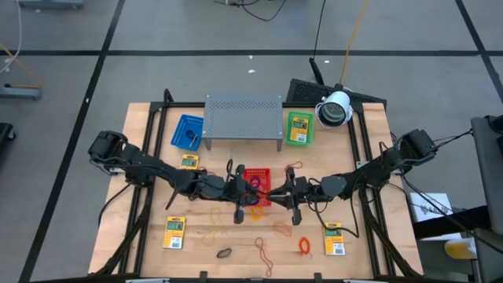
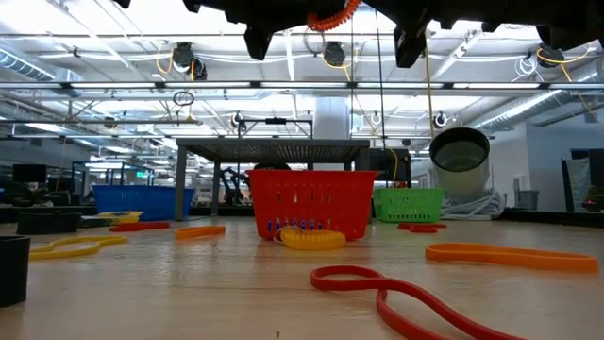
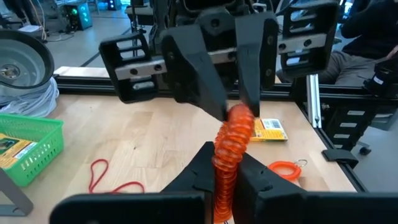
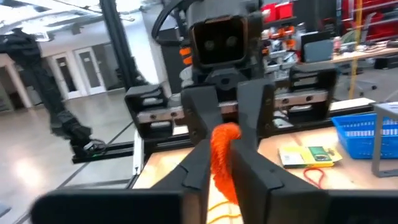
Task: Pick & Place Office Desk Supplies
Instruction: Put the top orange spring keychain into the red basket
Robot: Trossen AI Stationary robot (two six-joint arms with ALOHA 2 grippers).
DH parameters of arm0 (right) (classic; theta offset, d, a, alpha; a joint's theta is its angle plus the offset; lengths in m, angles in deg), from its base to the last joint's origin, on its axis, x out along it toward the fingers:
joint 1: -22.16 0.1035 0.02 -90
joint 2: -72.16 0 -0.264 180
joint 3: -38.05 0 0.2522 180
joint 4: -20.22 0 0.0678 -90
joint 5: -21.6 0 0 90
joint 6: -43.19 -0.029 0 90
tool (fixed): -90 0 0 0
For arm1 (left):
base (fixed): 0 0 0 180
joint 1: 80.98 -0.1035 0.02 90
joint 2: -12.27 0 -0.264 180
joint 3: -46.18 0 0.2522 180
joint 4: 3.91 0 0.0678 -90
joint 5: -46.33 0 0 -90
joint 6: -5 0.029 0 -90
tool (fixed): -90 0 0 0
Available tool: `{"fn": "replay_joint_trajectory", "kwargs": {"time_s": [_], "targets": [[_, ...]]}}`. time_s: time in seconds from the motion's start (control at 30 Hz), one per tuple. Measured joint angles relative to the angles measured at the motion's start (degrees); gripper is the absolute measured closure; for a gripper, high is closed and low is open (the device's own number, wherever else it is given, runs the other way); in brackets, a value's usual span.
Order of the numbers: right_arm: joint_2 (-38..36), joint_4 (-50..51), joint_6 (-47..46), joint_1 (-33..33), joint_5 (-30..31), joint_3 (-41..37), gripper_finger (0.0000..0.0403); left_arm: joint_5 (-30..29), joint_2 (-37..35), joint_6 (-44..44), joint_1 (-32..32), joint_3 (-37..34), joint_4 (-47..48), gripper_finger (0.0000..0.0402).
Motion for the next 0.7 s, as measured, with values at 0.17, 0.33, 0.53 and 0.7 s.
{"fn": "replay_joint_trajectory", "kwargs": {"time_s": [0.17,0.33,0.53,0.7], "targets": [[-0.02,-0.08,1.07,0.15,2.12,0.00,0.0268,0.00,0.00,0.02,0.00,0.00,-0.02,0.0382],[-0.02,-0.09,2.10,0.15,2.69,-0.02,0.0191,0.00,0.00,-0.10,0.00,0.00,0.72,0.0378],[-0.88,0.67,4.74,0.43,2.77,-0.04,0.0141,-1.00,-0.33,1.88,0.86,0.00,1.64,0.0383],[-4.18,5.36,5.92,1.60,3.31,-0.07,0.0139,-6.40,-3.81,2.32,2.07,0.00,7.52,0.0379]]}}
